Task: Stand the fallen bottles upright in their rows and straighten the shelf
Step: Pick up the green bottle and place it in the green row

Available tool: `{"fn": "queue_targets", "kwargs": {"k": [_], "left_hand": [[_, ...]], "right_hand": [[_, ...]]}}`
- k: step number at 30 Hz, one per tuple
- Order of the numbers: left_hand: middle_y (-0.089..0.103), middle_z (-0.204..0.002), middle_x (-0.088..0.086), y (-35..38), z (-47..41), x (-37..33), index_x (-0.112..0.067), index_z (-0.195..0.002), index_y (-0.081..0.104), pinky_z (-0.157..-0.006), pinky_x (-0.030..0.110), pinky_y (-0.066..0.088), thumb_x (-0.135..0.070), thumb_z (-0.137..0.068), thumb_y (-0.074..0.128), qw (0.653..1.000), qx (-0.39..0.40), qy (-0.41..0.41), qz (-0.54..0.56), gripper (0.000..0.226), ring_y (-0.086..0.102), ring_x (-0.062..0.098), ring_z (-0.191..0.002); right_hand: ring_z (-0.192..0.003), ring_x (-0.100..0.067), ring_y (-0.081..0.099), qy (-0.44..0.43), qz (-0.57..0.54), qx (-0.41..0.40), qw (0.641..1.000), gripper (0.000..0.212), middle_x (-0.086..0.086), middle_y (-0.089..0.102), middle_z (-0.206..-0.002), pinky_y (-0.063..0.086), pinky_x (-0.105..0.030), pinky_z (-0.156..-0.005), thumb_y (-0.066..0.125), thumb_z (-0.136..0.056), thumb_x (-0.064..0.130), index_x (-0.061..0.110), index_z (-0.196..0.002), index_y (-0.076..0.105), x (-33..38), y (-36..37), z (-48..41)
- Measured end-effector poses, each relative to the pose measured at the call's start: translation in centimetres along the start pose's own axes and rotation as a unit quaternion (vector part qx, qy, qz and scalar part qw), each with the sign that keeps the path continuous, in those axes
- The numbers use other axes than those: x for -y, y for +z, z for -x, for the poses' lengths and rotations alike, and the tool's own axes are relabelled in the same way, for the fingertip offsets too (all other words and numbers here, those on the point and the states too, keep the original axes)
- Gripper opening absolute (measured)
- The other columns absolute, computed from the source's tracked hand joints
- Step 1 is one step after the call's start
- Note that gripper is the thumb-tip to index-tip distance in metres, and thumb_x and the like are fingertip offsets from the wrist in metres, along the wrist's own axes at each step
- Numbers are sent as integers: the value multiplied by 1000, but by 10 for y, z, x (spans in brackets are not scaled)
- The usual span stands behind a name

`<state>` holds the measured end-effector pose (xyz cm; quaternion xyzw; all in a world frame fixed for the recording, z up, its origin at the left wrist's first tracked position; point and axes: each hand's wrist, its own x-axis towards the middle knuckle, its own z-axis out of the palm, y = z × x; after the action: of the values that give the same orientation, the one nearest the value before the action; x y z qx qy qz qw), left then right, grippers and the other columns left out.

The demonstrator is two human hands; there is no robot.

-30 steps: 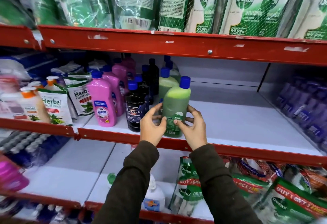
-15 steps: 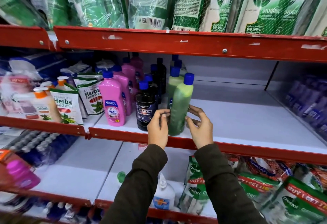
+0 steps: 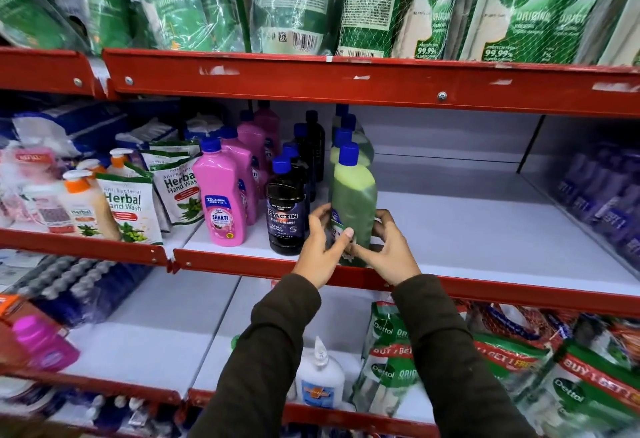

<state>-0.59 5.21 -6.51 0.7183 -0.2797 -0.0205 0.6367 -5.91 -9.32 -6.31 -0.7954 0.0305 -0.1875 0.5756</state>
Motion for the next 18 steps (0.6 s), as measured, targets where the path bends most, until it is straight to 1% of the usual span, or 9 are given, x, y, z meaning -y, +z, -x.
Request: {"fn": "queue_targets", "kwargs": {"k": [2, 3, 5, 7, 9, 12, 14, 16, 18], "left_hand": [[51, -136, -1, 1, 1, -1, -23, -133, 32, -117, 34, 40, -18, -103, 46, 999, -29, -17, 30, 34, 53, -5, -123], [52, -136, 2, 2, 1, -2, -26, -131, 35, -118, 42, 38, -23, -104, 42, 998, -47, -26, 44, 29, 53, 7, -127], [51, -142, 1, 3, 4, -1, -33, -134, 38, -120, 47, 35, -39, -101, 36, 995, -70, -35, 63, 34, 49, 17, -135], [46, -151, -3, 5, 6, 1, -44, -140, 38, -122, 48, 31, -60, -95, 32, 994, -76, -42, 67, 48, 43, 15, -142], [42, -155, -5, 6, 5, 3, -58, -136, 38, -123, 48, 29, -72, -90, 29, 993, -84, -41, 66, 49, 39, 13, -145], [44, -153, -5, 6, 2, 6, -65, -129, 40, -122, 49, 31, -71, -90, 27, 993, -83, -37, 75, 41, 41, 13, -144], [47, -152, -5, 4, 1, 7, -63, -129, 42, -121, 50, 32, -69, -91, 28, 993, -78, -35, 85, 41, 43, 15, -143], [46, -153, -5, 3, 3, -1, -55, -139, 40, -122, 45, 33, -66, -95, 25, 992, -73, -47, 92, 47, 42, 14, -143], [41, -154, -9, 2, 4, -10, -40, -151, 30, -115, 21, 38, -55, -102, 18, 990, -66, -53, 110, 52, 41, 8, -141]], "right_hand": [[-117, -16, 63, -4, 18, 17, 1000, 60, -3, 63, -127, 55, -38, -99, 82, -76, 18, 21, -128, 52, -2, -7, -3], [-116, -21, 63, -10, 42, 12, 999, 62, -5, 59, -128, 55, -37, -98, 83, -75, 20, 21, -130, 55, -3, -10, -5], [-110, -25, 64, -12, 68, -4, 998, 62, -6, 60, -126, 55, -32, -93, 84, -74, 23, 19, -131, 59, -3, -14, -6], [-108, -23, 66, -8, 64, -19, 998, 60, -4, 67, -123, 56, -34, -93, 85, -73, 20, 18, -128, 60, -3, -13, -8], [-109, -23, 67, 1, 46, -35, 998, 58, -4, 68, -122, 56, -40, -96, 84, -73, 14, 17, -125, 59, -2, -12, -10], [-110, -25, 68, 13, 21, -44, 999, 56, -5, 67, -123, 57, -45, -97, 82, -76, 7, 16, -125, 57, -2, -9, -9], [-114, -24, 65, 10, 14, -45, 999, 55, -4, 65, -125, 56, -40, -99, 77, -80, 5, 17, -130, 55, -1, -5, -6], [-124, -17, 58, 6, -24, -50, 998, 54, 1, 58, -132, 50, -27, -100, 66, -91, 11, 21, -140, 46, 5, 0, 0], [-132, -13, 47, 20, -119, -62, 991, 48, 7, 49, -141, 41, -23, -104, 47, -102, 30, 29, -148, 36, 12, 6, 7]]}}
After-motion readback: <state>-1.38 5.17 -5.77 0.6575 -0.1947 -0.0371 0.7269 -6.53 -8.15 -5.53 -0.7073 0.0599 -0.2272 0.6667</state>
